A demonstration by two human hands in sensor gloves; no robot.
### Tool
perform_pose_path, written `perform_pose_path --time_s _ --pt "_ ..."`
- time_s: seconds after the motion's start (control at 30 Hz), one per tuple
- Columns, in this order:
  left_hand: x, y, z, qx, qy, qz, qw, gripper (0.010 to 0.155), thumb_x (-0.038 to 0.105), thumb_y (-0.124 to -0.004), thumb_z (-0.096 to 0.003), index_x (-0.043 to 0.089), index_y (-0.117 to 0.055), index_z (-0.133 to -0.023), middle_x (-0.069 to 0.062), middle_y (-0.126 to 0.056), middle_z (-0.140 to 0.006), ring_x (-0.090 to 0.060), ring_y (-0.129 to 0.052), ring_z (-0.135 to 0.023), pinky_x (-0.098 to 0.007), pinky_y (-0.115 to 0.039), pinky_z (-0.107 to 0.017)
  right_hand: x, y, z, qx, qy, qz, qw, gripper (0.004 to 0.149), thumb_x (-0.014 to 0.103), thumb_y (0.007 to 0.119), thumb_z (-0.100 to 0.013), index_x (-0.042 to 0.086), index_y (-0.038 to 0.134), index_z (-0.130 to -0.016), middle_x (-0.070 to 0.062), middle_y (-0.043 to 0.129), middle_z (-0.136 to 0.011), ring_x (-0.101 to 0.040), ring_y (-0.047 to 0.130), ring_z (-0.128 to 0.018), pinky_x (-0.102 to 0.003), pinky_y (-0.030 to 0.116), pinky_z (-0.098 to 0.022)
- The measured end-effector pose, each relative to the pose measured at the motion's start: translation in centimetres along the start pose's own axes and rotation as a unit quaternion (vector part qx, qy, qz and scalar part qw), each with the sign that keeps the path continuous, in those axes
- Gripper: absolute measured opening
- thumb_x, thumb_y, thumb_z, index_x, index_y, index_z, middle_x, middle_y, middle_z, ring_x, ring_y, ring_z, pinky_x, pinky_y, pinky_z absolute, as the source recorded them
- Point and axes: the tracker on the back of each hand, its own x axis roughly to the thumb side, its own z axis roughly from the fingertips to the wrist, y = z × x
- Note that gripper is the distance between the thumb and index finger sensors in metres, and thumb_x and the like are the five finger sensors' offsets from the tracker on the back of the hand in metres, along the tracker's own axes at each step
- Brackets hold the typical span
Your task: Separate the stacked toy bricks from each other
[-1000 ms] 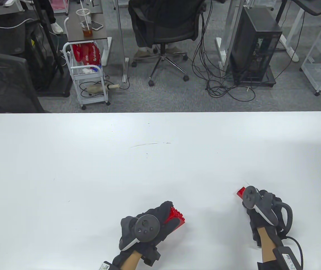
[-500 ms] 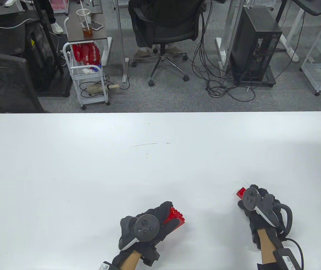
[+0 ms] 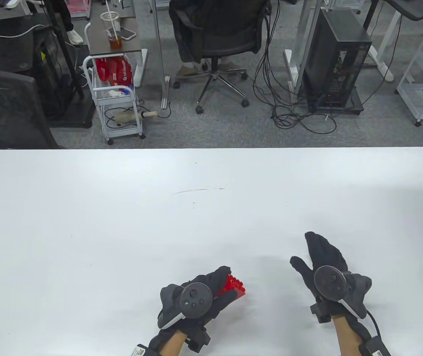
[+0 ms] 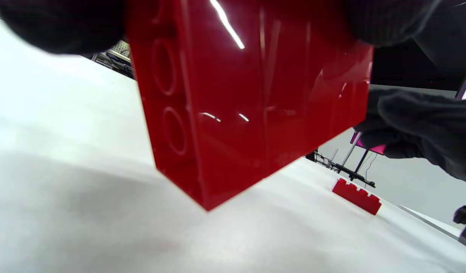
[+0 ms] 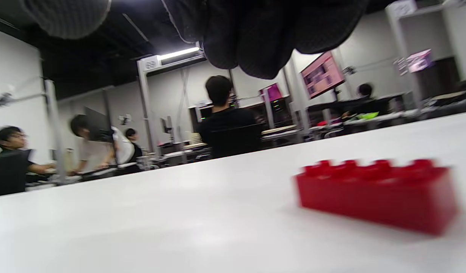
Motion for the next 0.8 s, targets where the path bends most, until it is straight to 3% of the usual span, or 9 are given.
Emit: perform_pose_path --time_s 0.1,0.27,0.53,0.8 --pt "0.1 -0.1 0.0 -0.008 -0.008 0.005 1.000 0.072 0.067 -0.062 -0.0452 0.031 -0.055 -0.107 0.007 -0.091 -0.092 -0.024 -0.100 -0.064 -0.038 -0.089 -0.033 2.0 0.8 0.6 0.057 -0.041 -0.102 0.992 0.079 0.063 0.059 -0.049 0.020 0.046 -0.113 -0.013 0.064 -0.113 -0.038 0.079 -0.097 -0.059 0.068 -0.069" --pt "0.4 -0.3 0.0 -0.017 -0.019 0.012 1.000 0.072 0.065 -0.059 -0.0463 0.029 -0.053 -0.109 0.006 -0.090 -0.093 -0.023 -0.100 -0.065 -0.037 -0.089 -0.033 3.9 2.0 1.1 0.127 -0.080 -0.183 0.972 0.078 0.063 0.056 -0.050 0.020 0.043 -0.115 -0.011 0.062 -0.115 -0.038 0.078 -0.098 -0.059 0.068 -0.069" --pt "0.6 -0.7 -0.1 -0.035 -0.040 0.029 0.998 0.073 0.063 -0.054 -0.0477 0.025 -0.053 -0.110 0.005 -0.090 -0.093 -0.022 -0.101 -0.065 -0.036 -0.089 -0.032 5.3 3.4 1.6 0.209 -0.114 -0.221 0.946 0.076 0.059 0.055 -0.053 0.019 0.039 -0.115 -0.011 0.059 -0.117 -0.038 0.077 -0.099 -0.059 0.067 -0.069" --pt "1.2 -0.8 0.1 -0.038 -0.057 0.043 0.997 0.073 0.063 -0.052 -0.0478 0.024 -0.054 -0.109 0.005 -0.091 -0.091 -0.022 -0.102 -0.061 -0.035 -0.090 -0.031 6.9 4.5 2.1 0.249 -0.143 -0.213 0.934 0.070 0.051 0.058 -0.054 0.018 0.042 -0.114 -0.010 0.063 -0.115 -0.036 0.079 -0.098 -0.058 0.068 -0.069"
